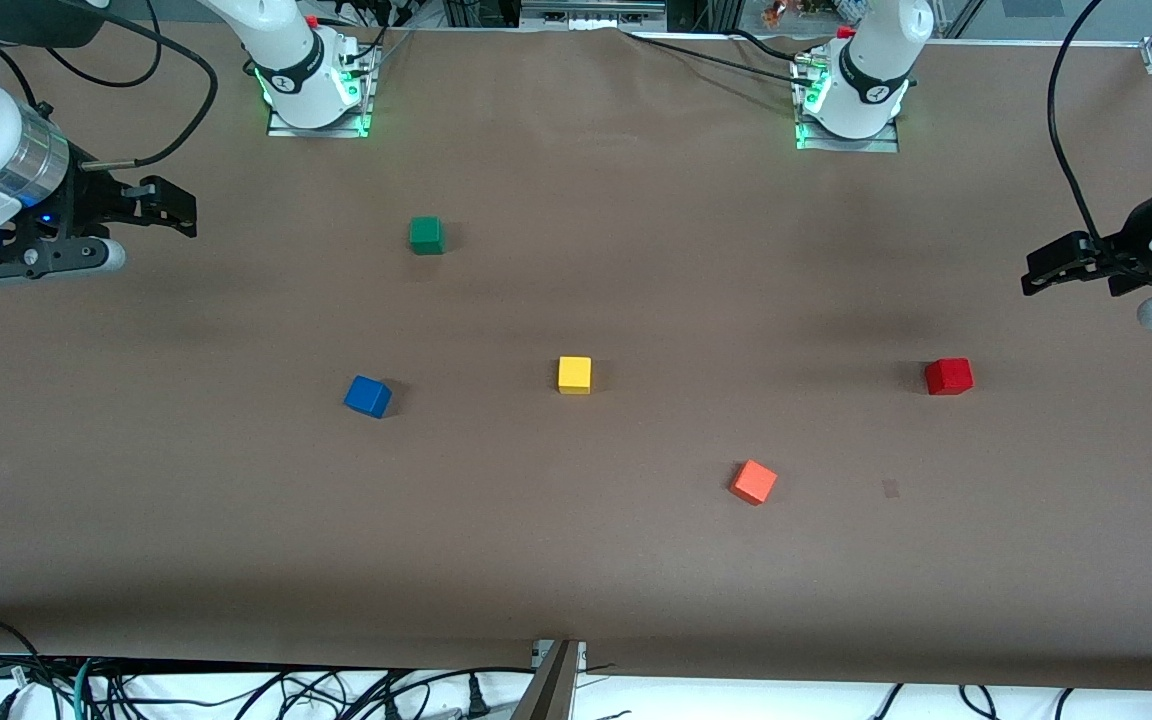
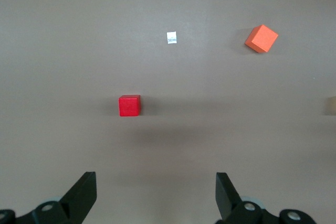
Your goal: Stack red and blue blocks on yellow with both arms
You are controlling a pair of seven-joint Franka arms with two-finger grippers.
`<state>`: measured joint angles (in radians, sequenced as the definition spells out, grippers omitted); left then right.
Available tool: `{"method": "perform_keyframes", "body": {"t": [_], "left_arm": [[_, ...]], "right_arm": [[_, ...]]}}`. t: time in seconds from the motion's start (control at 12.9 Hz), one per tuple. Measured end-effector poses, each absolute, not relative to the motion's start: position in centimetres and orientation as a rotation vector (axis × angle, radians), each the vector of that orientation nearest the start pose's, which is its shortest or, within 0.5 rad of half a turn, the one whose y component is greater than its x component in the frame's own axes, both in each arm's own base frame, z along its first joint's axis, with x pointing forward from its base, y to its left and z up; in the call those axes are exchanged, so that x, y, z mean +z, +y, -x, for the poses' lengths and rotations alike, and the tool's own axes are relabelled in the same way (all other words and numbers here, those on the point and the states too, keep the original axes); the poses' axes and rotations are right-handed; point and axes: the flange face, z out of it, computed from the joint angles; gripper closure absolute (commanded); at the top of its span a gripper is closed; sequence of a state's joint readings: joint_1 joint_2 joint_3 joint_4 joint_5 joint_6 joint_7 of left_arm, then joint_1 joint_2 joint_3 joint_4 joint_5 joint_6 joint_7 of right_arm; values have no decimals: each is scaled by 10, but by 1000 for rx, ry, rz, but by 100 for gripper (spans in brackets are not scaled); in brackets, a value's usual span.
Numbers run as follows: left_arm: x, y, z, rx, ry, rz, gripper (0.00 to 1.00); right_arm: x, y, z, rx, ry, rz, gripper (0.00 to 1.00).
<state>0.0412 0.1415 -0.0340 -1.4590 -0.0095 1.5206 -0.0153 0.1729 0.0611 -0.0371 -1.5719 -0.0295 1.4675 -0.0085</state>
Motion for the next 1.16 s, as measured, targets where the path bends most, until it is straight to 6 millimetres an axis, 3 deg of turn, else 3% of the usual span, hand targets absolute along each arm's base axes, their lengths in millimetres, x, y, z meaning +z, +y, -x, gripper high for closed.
{"method": "perform_keyframes", "body": {"t": [0.62, 0.93, 1.16], "left_arm": [[589, 6, -593, 135, -39, 3153, 0], [569, 25, -601, 187, -87, 3149, 0], [535, 43, -614, 253, -116, 3124, 0]], "right_arm": [[582, 73, -554, 259, -228, 3165, 0], [582, 73, -554, 259, -227, 3165, 0], [582, 73, -554, 259, -228, 3165, 0]]}}
